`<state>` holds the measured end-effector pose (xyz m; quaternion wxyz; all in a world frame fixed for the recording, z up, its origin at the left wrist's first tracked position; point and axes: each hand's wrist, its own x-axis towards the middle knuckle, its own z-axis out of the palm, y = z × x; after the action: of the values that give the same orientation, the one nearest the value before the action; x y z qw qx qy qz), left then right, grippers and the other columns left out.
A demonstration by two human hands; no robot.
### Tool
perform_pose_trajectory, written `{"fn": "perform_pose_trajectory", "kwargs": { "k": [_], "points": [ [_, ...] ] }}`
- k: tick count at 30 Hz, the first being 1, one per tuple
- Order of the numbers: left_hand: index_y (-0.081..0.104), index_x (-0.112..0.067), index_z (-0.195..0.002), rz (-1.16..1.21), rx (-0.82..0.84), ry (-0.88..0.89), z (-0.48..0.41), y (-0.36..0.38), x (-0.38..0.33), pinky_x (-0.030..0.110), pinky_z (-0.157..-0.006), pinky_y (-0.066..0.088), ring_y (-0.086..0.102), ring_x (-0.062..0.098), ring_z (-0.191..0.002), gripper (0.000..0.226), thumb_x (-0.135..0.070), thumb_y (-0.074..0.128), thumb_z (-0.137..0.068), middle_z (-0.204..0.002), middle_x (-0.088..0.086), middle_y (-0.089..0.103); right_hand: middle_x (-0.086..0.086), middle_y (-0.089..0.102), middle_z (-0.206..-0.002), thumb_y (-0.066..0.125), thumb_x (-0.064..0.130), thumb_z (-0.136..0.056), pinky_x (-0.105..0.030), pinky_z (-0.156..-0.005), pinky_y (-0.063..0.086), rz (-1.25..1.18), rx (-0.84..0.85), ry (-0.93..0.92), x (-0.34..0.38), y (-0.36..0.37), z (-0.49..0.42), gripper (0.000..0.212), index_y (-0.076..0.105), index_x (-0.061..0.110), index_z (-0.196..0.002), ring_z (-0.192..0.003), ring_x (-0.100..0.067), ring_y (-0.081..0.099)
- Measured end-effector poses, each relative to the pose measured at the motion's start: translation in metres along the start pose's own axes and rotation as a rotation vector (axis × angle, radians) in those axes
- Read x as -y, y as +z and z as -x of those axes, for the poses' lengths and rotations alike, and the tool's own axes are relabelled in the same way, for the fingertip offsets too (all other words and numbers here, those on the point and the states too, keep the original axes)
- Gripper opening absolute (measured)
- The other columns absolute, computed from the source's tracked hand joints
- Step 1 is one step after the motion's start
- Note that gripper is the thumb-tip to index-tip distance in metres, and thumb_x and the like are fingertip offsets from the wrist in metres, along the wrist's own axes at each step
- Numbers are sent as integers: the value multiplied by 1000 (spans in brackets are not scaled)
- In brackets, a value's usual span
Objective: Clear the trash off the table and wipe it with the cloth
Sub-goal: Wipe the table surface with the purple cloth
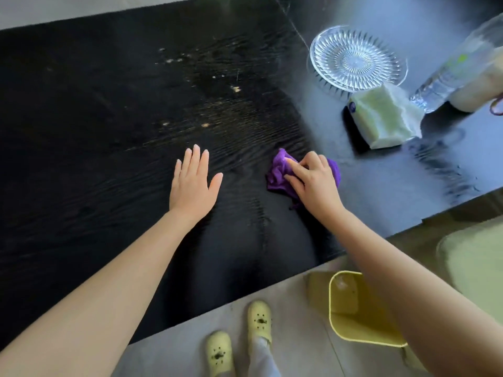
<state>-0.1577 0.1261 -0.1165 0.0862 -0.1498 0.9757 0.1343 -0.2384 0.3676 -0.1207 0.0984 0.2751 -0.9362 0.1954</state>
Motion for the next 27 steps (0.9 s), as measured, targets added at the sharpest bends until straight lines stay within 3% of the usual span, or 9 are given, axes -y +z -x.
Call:
{"fn": "perform_pose_trajectory", "kwargs": {
  "k": [5,7,9,11,15,17,20,24,27],
  "points": [
    [16,-17,-151,311,18,209,60,11,-41,26,-118,-5,0,9,-147,53,-32,29,-101,-160,-4,9,-10,55,-81,51,29,-85,-33,-62,45,49,-15,82,51,-4,64,29,68,10,-100,-69,-27,49],
    [25,-19,-149,441,56,188,75,13,-55,28,-119,3,4,7,-145,48,-29,30,-101,-155,-9,18,-8,55,-80,50,29,-84,-35,-60,46,90,20,118,77,-4,84,31,67,11,-102,-66,-26,49],
    [40,-19,-143,517,26,183,88,13,-64,27,-114,19,25,13,-143,43,-25,35,-100,-149,-1,41,-7,56,-78,53,29,-82,-37,-58,47,93,46,152,100,-5,102,31,66,13,-105,-65,-26,49],
    [52,-16,-133,505,-29,182,100,11,-68,21,-102,29,41,15,-130,38,-20,40,-98,-131,0,57,-5,59,-82,55,31,-81,-38,-60,46,21,75,164,118,-9,117,33,66,14,-107,-69,-26,50],
    [53,-14,-130,465,27,85,114,2,-67,30,-98,37,43,23,-124,37,-24,49,-95,-125,8,56,-2,65,-108,45,36,-80,-36,-82,48,-186,191,158,122,-34,132,48,61,14,-120,-88,-26,55],
    [54,-13,-128,402,122,64,112,-1,-64,32,-102,35,43,27,-125,38,-25,54,-92,-126,11,54,-4,66,-115,43,40,-81,-39,-88,49,-101,203,180,106,-45,135,53,59,13,-124,-95,-29,58],
    [58,-16,-122,332,290,83,109,-6,-67,30,-99,37,49,26,-118,38,-28,62,-87,-123,12,54,-5,56,-127,55,52,-82,-42,-97,39,28,367,278,81,-59,139,58,56,16,-127,-114,-31,49],
    [63,-15,-111,223,487,133,102,-20,-83,25,-82,38,52,16,-95,28,-28,63,-86,-116,6,61,-7,55,-115,60,48,-83,-38,-87,39,30,441,270,69,-69,137,43,58,14,-110,-108,-28,46],
    [65,-15,-99,164,520,213,94,-34,-100,26,-80,41,55,16,-94,19,-30,63,-86,-110,5,65,-9,62,-102,64,43,-82,-36,-80,42,-142,493,352,57,-81,131,36,55,11,-97,-98,-29,52]
  ]
}}
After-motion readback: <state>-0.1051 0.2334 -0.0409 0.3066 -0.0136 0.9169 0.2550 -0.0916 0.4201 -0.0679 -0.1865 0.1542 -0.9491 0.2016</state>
